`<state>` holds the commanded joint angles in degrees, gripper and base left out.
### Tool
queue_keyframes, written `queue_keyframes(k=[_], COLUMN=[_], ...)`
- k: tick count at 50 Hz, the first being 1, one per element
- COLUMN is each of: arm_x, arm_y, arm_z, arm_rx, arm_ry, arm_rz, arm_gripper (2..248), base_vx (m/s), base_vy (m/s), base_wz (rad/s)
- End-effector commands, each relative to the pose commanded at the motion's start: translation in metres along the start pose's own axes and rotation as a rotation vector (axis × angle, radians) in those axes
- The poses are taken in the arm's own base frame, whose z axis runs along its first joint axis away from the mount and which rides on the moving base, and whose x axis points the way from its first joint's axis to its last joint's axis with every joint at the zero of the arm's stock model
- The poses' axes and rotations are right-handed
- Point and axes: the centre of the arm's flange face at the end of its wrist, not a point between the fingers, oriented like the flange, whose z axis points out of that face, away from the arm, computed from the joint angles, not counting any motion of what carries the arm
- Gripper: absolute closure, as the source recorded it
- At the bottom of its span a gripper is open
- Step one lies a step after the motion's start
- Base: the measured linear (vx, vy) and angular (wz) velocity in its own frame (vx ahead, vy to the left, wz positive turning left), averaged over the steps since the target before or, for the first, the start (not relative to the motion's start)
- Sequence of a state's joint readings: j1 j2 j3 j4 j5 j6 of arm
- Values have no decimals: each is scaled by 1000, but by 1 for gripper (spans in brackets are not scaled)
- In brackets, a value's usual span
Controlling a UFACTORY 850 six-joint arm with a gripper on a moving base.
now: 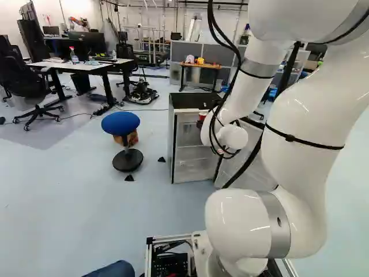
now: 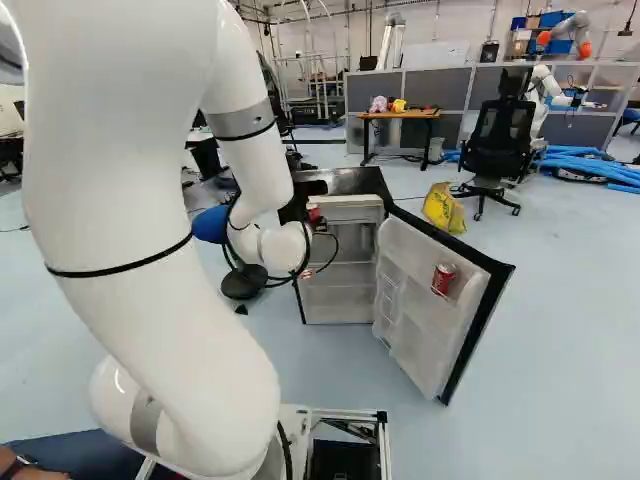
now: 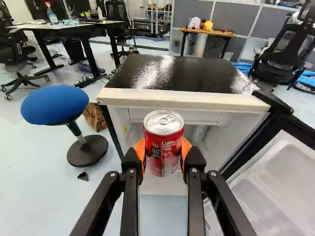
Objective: Grab a drink from the fridge
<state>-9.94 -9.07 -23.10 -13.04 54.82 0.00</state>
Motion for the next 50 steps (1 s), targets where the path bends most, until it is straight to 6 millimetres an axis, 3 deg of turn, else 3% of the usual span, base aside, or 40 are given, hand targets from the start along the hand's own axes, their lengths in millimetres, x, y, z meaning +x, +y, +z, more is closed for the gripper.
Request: queue_keyframes(k=[50], arm_x=[58], arm_y=[12], arm_z=[27], arm_rx=[-79], arm_ry=[72], arm_rz=[37], arm_gripper=[157], base_vx=[0], base_vy=[0], base_wz=[0])
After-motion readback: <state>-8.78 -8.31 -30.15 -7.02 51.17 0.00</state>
